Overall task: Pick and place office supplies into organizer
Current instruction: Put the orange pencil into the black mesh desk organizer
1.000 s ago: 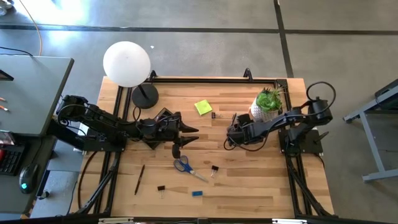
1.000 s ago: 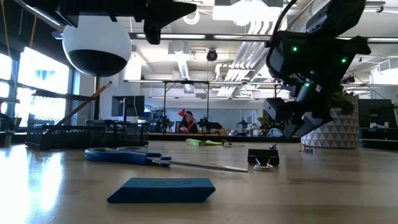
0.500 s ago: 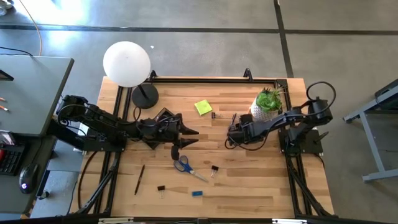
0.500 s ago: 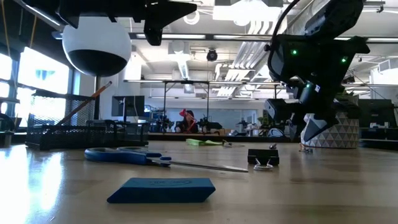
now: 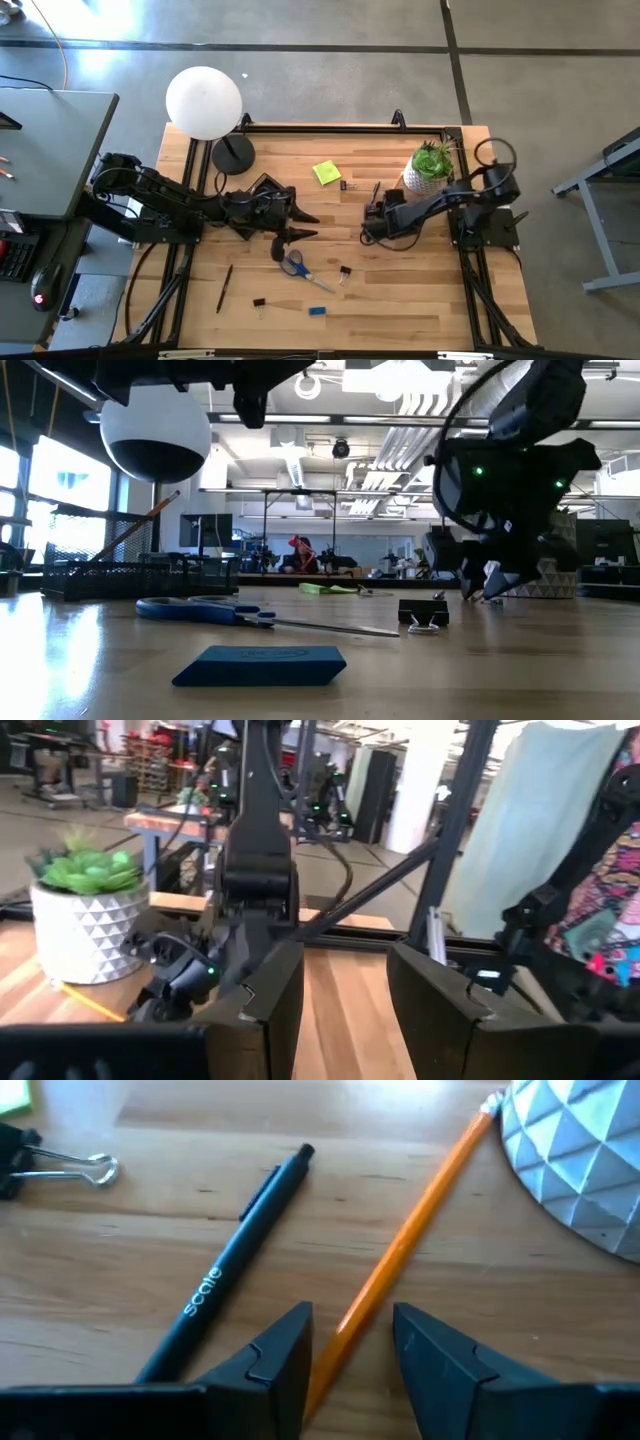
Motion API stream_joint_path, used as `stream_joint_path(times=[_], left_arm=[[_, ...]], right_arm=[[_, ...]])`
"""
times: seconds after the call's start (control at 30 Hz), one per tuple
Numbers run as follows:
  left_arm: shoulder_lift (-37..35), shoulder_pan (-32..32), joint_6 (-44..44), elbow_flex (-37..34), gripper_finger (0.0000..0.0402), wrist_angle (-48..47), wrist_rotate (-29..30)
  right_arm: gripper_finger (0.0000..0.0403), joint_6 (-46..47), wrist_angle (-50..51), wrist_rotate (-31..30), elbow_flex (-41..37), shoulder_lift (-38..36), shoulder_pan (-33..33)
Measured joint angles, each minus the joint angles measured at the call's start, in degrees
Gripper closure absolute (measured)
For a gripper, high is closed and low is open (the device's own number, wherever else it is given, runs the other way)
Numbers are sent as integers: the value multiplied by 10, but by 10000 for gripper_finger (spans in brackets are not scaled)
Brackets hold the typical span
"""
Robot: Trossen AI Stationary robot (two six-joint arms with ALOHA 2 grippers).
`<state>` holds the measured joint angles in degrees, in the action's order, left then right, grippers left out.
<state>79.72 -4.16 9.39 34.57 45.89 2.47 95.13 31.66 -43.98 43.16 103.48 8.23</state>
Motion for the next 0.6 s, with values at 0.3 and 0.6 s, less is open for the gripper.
stream_joint_path(times=[0.3, 0.6], left_arm=[[0, 0, -22, 0, 266, 27, -14], [0, 0, -62, 0, 266, 86, -10]], right_arm=[[284, 150, 25, -50, -1, 30, 91], [387, 176, 29, -44, 8, 30, 148]])
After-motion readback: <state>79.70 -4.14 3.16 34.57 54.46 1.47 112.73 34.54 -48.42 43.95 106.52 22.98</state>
